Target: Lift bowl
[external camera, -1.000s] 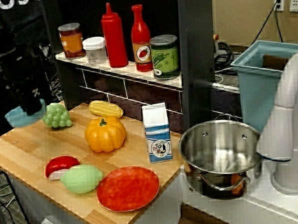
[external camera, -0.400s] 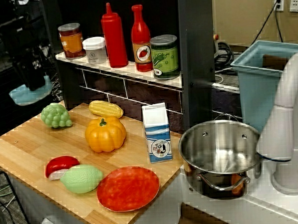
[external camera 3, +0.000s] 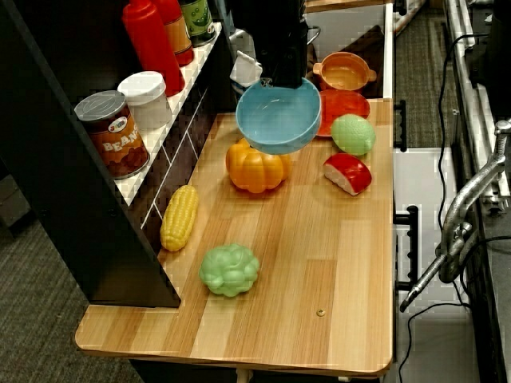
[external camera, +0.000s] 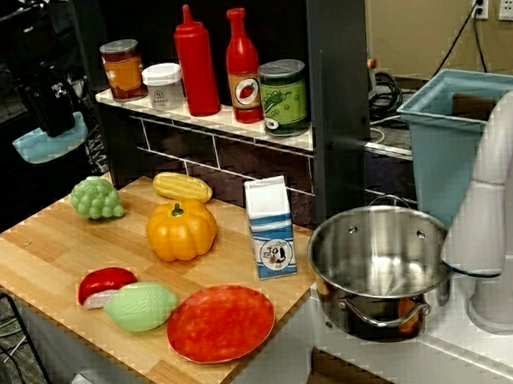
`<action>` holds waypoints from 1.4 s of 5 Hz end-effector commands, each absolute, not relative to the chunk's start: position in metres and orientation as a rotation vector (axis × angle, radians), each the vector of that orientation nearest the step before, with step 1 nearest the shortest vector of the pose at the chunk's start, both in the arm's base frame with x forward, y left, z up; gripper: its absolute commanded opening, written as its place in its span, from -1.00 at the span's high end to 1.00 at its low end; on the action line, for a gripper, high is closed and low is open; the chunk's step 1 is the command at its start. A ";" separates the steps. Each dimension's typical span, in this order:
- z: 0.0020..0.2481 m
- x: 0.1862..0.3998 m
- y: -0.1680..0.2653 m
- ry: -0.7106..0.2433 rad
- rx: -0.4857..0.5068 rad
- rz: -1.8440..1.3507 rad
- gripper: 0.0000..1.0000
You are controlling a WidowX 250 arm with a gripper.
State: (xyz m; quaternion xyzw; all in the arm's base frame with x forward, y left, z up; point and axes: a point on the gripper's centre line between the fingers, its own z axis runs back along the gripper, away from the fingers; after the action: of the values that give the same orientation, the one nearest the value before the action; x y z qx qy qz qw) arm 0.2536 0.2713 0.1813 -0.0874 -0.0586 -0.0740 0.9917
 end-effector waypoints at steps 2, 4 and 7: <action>0.214 0.255 0.275 -0.170 -0.122 -0.153 1.00; 0.216 0.255 0.277 -0.174 -0.128 -0.148 1.00; 0.216 0.254 0.278 -0.177 -0.129 -0.140 1.00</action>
State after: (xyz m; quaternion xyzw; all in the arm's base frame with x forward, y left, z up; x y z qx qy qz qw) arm 0.2553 0.2751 0.1967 -0.0895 -0.0711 -0.0695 0.9910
